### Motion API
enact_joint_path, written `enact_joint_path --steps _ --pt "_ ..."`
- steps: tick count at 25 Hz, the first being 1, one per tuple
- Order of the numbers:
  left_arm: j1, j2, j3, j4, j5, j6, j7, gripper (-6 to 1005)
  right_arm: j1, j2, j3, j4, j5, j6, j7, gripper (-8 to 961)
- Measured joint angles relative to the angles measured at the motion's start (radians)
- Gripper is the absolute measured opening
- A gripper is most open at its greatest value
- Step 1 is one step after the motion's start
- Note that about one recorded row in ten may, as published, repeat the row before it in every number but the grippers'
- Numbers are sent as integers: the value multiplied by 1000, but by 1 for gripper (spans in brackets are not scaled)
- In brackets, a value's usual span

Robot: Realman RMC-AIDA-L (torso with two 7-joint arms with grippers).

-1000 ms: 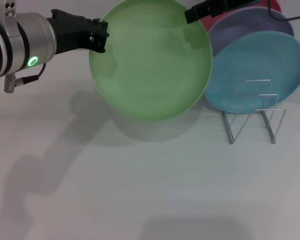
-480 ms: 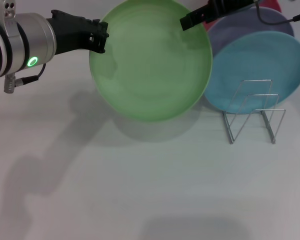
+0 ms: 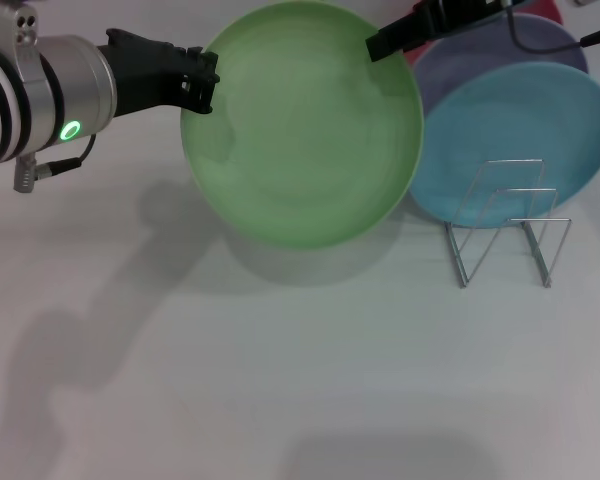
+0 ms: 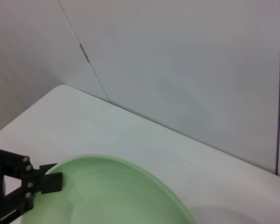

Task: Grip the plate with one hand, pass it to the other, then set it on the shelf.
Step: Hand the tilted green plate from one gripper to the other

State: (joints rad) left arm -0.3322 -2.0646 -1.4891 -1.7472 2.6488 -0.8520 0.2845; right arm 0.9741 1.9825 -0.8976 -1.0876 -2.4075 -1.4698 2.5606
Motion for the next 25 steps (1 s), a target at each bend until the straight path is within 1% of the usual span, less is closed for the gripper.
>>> enact_joint_path --steps 3,11,22,25 --pt "-5 0 1 13 0 8 0 107 4 1 0 21 0 3 -10 502" --pt "-12 -1 3 25 -10 16 2 116 19 -1 0 59 -8 14 -11 504" --pt "-12 0 3 25 -17 16 2 128 39 -3 -10 101 -50 27 -15 473" --pt "-12 0 2 25 -23 16 2 131 39 0 -12 99 -50 28 -17 417"
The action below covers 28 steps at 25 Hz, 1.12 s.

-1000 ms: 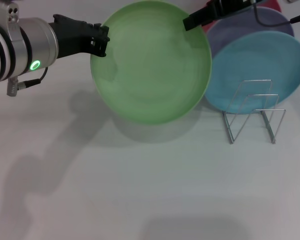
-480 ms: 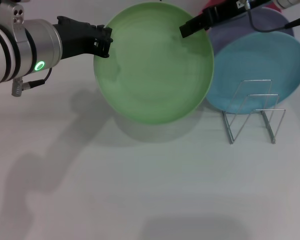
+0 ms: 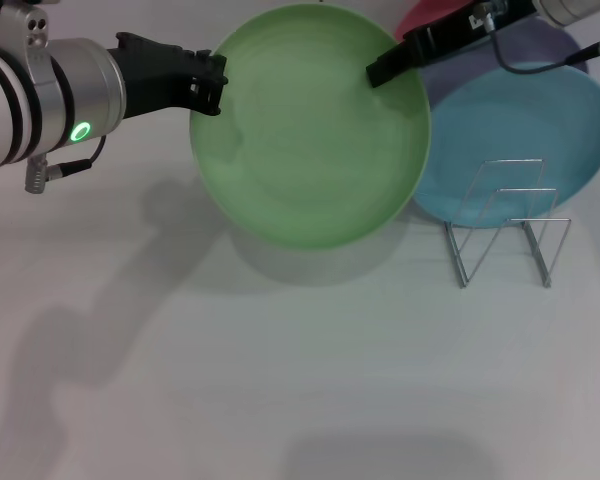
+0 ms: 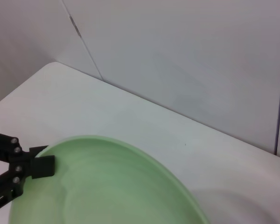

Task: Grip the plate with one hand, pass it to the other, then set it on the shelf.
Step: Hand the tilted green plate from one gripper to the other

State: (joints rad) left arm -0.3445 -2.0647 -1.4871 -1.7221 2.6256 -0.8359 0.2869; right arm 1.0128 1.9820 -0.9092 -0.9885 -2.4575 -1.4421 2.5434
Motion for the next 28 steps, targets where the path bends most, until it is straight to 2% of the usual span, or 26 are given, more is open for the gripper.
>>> enact_joint_path --steps 4,7,8,9,10,13,16,26,27,28 --pt "0 0 -2 1 -3 0 0 135 -3 2 -1 -1 1 7 -3 355" --pt "-1 0 -5 4 -20 3 5 138 -14 15 -3 -7 6 29 -46 339" --pt "0 1 -9 13 -50 23 27 139 -28 33 -3 -24 5 48 -67 333" --pt "0 1 -9 13 -50 23 27 140 -28 33 -3 -24 5 48 -67 302" --pt "3 1 -10 15 -66 34 41 142 -46 44 -3 -52 5 57 -76 272" --pt "17 0 -3 11 -97 88 66 145 -68 54 -14 -98 9 51 -81 180" --pt "20 1 -4 4 -106 103 69 148 -81 55 -24 -126 10 42 -81 153" --pt "32 2 -19 -29 -165 145 145 367 -99 51 -33 -187 -12 10 -76 110" --pt "32 2 -19 -29 -165 145 145 414 -99 51 -33 -187 -12 10 -76 103" --pt "56 2 -18 -28 -162 199 172 462 -113 48 -39 -241 -18 -8 -94 95"
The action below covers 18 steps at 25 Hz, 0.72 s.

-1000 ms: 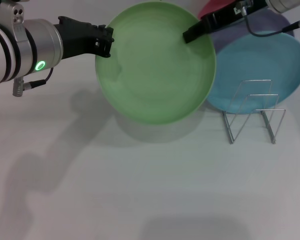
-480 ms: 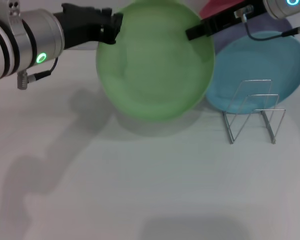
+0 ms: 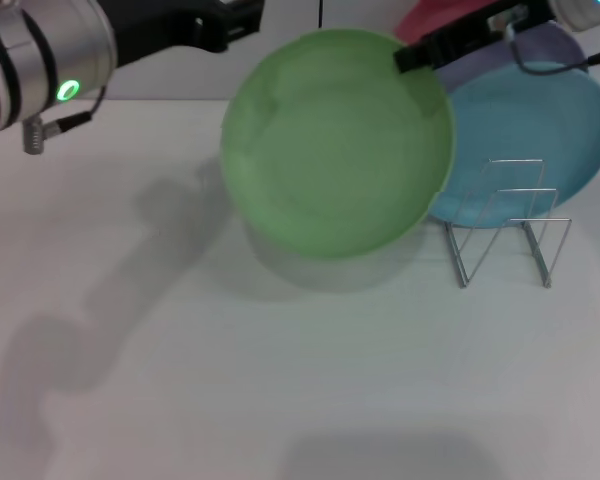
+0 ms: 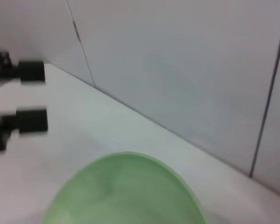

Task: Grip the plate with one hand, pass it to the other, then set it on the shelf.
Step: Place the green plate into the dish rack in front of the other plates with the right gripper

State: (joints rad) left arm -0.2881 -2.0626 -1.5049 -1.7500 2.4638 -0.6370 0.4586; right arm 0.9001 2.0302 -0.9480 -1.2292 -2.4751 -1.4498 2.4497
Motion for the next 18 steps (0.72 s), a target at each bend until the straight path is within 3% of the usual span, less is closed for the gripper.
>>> enact_joint_path --steps 2,4,5,9,10,15,18 --pt "20 -1 5 4 -1 45 24 557 -8 -1 -2 -34 -6 -14 -18 81" --pt "63 -3 22 18 -1 141 64 641 -21 0 -2 -116 -26 -43 -63 66" --pt "116 -2 53 37 -2 267 85 678 -31 0 3 -191 -49 -72 -113 62" --pt "170 0 98 69 -1 420 100 825 -46 6 12 -297 -82 -110 -214 44" --pt "199 0 140 107 1 537 131 832 -58 12 10 -358 -99 -125 -284 39" --pt "211 -1 184 182 -2 653 148 865 -108 38 -24 -522 -154 -145 -475 25" --pt "209 -1 193 204 -3 675 147 863 -119 43 -39 -573 -183 -149 -518 25"
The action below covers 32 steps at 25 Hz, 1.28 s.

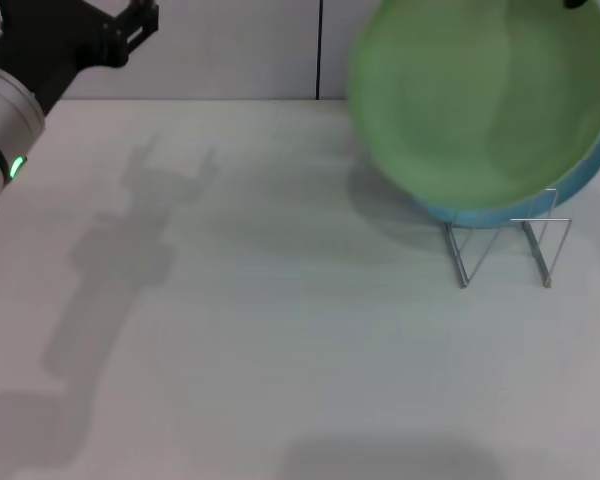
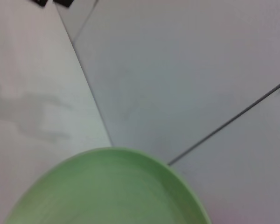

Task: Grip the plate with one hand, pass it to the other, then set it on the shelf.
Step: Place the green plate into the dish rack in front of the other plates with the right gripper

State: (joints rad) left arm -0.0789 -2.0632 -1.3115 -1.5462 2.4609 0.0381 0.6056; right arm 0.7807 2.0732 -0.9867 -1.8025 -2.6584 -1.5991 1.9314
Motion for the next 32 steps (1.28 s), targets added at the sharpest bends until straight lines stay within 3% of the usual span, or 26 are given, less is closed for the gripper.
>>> enact_joint_path --steps 12,22,32 --pt "-40 -3 30 120 -3 65 -40 861 -104 14 -28 -169 36 -7 -271 27" --pt "-44 -3 55 131 -3 73 -56 861 -170 19 -51 -177 54 -12 -376 24" --pt "-53 -5 87 135 -3 83 -59 860 -175 19 -44 -159 52 -4 -465 34"
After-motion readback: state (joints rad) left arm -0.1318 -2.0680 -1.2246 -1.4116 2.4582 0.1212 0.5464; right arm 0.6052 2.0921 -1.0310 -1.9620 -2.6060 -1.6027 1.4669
